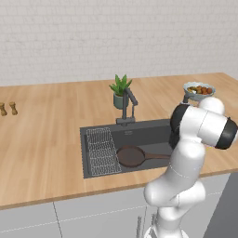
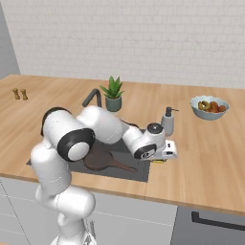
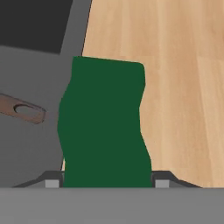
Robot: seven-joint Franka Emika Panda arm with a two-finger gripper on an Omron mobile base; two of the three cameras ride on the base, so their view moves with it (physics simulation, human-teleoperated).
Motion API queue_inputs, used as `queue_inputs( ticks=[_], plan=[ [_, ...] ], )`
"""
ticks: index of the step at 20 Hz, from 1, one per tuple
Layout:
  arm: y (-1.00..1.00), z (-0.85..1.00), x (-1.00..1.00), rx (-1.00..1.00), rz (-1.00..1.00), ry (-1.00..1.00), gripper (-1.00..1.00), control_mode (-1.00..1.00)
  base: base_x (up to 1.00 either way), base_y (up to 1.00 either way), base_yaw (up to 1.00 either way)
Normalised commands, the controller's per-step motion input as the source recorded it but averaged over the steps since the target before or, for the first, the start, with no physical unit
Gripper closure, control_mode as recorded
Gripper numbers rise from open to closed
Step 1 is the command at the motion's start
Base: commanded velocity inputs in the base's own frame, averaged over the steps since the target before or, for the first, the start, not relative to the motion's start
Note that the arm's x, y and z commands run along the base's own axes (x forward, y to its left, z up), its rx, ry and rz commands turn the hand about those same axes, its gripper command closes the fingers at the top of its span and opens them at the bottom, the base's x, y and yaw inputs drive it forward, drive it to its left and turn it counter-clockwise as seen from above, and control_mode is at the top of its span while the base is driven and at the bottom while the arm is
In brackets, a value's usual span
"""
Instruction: Pick the pan and sponge and place them into the sink. Then turn on the water.
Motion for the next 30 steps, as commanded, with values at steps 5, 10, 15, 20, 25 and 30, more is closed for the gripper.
queue_inputs(
  ticks=[5,10,15,20,25,30],
  plan=[
    [1.00,0.15,0.00,-0.03,0.13,-0.03,1.00,-1.00,0.00,0.00,0.00],
    [1.00,0.00,0.11,-0.02,0.19,0.00,1.00,-1.00,0.00,0.00,0.00],
    [0.82,-0.22,0.36,0.00,0.20,0.00,1.00,-1.00,0.00,0.00,0.00],
    [0.31,-0.67,0.57,0.00,0.13,0.01,1.00,-1.00,0.00,0.00,0.00],
    [0.01,-0.72,0.49,0.00,0.11,0.00,1.00,-1.00,0.00,0.00,0.00],
    [0.00,-0.33,0.30,0.00,0.10,0.00,-1.00,-1.00,0.00,0.00,0.00]
  ],
)
